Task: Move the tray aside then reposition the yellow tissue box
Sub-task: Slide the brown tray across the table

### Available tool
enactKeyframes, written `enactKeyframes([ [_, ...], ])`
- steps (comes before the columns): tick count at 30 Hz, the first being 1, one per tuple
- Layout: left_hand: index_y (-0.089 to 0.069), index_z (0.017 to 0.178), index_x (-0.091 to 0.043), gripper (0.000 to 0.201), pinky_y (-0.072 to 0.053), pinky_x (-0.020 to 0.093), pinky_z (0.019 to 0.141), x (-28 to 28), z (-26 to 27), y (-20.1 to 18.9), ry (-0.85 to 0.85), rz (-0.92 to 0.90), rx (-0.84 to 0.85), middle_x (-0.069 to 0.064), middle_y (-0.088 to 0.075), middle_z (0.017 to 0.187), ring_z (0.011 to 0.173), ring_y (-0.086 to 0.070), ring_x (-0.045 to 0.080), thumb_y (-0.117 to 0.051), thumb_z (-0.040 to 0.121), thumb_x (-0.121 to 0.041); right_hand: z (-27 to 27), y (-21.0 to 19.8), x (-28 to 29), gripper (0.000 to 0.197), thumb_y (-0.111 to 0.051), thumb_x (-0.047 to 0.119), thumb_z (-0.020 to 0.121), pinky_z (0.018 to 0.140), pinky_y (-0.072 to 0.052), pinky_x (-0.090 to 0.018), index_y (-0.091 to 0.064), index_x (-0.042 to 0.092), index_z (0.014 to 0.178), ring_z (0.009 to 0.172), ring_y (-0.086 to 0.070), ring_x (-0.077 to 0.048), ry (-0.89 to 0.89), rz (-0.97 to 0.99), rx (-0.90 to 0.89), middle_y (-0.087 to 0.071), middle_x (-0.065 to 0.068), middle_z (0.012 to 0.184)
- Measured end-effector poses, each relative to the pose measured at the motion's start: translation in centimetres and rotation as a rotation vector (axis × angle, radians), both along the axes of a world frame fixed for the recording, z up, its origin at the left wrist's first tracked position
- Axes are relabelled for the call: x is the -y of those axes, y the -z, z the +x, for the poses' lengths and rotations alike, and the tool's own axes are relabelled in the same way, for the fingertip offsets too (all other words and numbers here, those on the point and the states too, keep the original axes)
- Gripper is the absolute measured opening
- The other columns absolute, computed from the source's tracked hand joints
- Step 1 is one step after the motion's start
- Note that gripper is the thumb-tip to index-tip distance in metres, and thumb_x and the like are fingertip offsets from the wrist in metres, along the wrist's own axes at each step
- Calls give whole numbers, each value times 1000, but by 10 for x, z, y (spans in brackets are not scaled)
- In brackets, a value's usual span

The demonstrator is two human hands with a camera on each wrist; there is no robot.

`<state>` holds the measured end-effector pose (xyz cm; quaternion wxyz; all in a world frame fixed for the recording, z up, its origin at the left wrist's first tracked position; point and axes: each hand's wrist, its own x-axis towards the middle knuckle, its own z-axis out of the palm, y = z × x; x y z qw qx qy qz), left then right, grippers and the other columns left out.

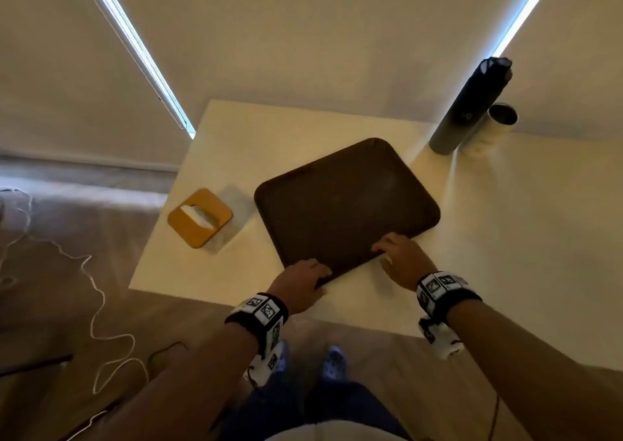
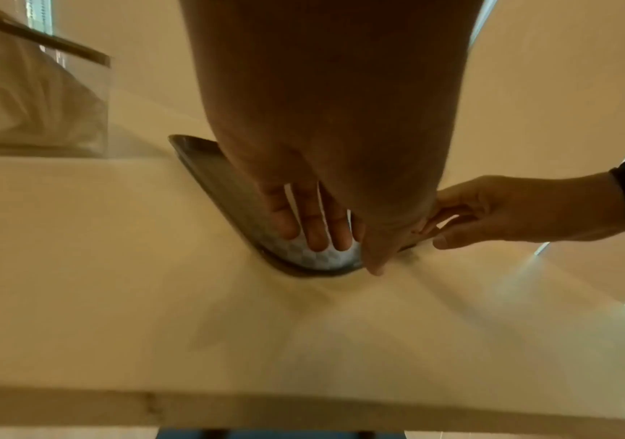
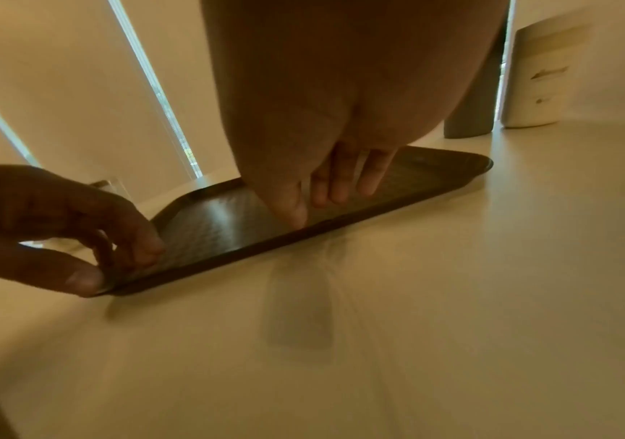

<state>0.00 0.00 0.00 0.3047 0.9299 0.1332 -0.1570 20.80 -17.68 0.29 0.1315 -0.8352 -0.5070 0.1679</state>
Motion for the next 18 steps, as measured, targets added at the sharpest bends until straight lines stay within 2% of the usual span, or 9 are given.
enactKeyframes([
  [3, -54, 135, -21, 38, -45, 44, 99, 5, 1, 8, -61, 12, -6, 5, -54, 132, 118, -52, 27, -56, 97, -25, 13, 5, -3, 27, -67, 0, 76, 77, -52, -46, -70, 10, 101, 87, -62, -36, -37, -45, 38, -66, -15, 101],
  [6, -57, 131, -19, 35, -47, 45, 97, 9, -2, 14, -88, 10, 29, 5, -55, 127, 114, -53, 26, -55, 96, -17, 20, 11, -3, 27, -65, 0, 80, 75, -53, -43, -70, 13, 102, 84, -61, -33, -92, -83, 94, -66, -12, 99],
  [14, -59, 127, -19, 32, -49, 42, 92, -12, -6, 15, -68, 80, 56, 5, -57, 125, 109, -54, 26, -55, 96, -13, 12, 18, -7, 41, -65, -13, 70, 64, -49, -37, -68, 14, 102, 79, -58, -30, -161, -53, 114, -64, -9, 94],
  [18, -60, 126, -21, 32, -48, 43, 92, -42, -1, 11, -100, 107, 16, 4, -57, 123, 108, -53, 27, -54, 96, -11, 3, 22, -21, 38, -64, -9, 76, 68, -43, -32, -67, 15, 105, 82, -58, -26, -129, -40, 87, -64, -6, 97],
])
